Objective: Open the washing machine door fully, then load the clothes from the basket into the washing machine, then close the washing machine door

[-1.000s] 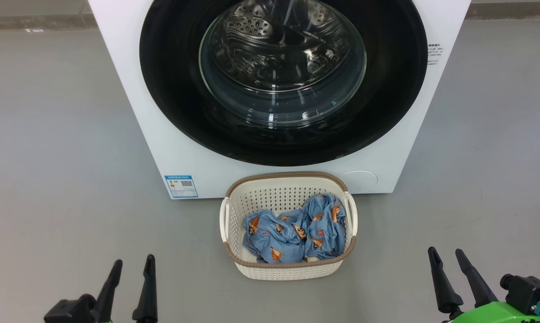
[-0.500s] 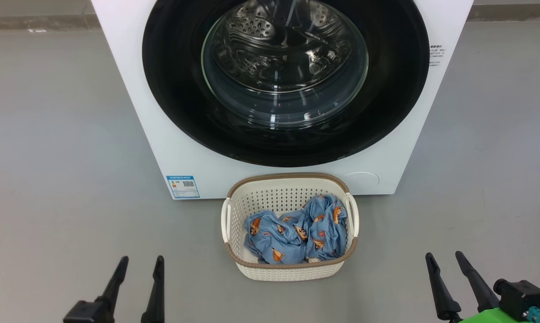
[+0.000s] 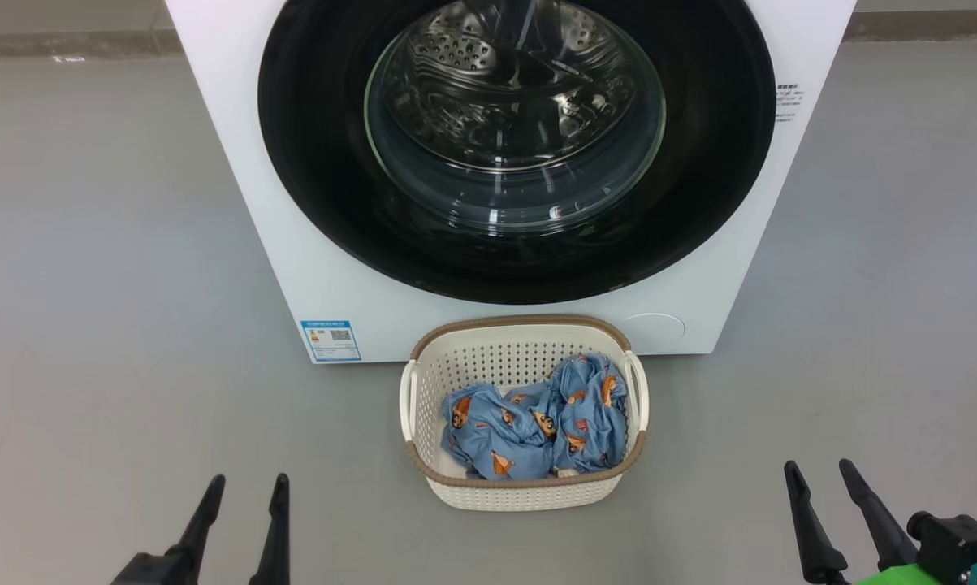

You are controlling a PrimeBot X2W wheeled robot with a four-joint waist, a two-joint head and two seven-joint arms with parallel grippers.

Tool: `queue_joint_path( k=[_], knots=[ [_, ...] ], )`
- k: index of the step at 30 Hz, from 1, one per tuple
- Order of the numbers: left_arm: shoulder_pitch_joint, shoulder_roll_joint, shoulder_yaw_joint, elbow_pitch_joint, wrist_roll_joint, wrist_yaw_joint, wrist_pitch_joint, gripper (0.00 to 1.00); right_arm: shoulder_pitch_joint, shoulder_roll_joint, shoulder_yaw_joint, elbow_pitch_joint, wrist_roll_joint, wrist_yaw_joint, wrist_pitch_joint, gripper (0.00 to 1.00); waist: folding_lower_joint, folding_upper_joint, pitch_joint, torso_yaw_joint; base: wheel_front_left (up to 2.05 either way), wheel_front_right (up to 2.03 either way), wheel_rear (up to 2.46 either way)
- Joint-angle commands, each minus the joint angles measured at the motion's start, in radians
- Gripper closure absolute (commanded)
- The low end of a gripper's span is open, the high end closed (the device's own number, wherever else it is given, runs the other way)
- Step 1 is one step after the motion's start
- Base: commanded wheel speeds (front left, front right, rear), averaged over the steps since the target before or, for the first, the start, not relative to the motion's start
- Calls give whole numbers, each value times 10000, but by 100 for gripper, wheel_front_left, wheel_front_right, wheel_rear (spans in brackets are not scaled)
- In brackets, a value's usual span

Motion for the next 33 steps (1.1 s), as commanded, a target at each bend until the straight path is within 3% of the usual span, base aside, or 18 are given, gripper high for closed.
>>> queue_joint_path(
  k=[1, 13, 33],
  knots=[
    [-213, 91, 395, -149, 29, -15, -67, 0, 30, -145, 201, -254, -120, 17, -122, 0, 0, 0, -2, -18, 0, 0, 0],
    [-279, 49, 624, -143, 747, -16, -67, 0, 53, -79, 110, -308, -169, 17, -122, 0, 0, 0, 45, -67, 37, 37, -73],
    [-392, 28, 654, -215, 85, -16, -67, 0, -21, -100, 69, -369, -194, 17, -122, 0, 0, 0, 247, -47, 116, 116, -233]
  ],
)
